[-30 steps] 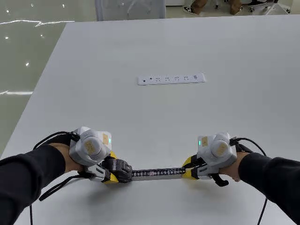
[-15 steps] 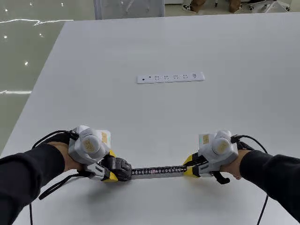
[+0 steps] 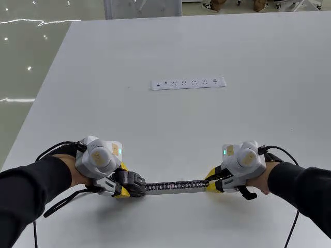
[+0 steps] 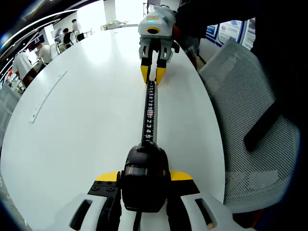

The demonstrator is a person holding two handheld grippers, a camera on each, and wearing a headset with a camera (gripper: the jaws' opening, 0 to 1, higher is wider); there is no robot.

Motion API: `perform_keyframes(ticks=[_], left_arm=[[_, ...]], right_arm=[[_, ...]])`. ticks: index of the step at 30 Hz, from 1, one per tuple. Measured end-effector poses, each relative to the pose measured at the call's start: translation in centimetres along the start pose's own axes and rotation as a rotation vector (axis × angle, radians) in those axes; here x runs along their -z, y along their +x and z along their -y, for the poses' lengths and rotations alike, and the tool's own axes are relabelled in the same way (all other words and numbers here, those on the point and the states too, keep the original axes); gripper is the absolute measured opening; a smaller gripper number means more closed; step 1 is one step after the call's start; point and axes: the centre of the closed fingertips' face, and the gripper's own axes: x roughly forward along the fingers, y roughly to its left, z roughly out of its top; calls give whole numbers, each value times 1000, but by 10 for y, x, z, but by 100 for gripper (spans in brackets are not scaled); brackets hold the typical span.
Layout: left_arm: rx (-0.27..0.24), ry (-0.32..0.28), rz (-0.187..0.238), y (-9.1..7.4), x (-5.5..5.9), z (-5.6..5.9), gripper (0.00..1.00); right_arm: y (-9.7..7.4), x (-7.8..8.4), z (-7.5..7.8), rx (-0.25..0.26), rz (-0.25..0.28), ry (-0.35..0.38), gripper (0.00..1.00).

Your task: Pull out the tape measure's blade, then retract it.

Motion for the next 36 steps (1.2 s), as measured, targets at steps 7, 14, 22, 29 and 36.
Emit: perform_keyframes(ticks=[7,14,22,29,36], left_arm=[[-2,-1,-1,0,0,0,32],[-1,-1,-3,1,0,0,32],[-3,-2,-5,1,0,0,32],[-4,-2,-6,1,0,0,32],[-3,0,-7,1,0,0,32]], right_arm=[[-4,5,1,1,3,4,9],[-9,9,1,4,1,8,9],[-14,15,2,0,-18,-6,8],[-20,23,4,6,-30,-2,8],[-26,30,6,14,-36,6,8]])
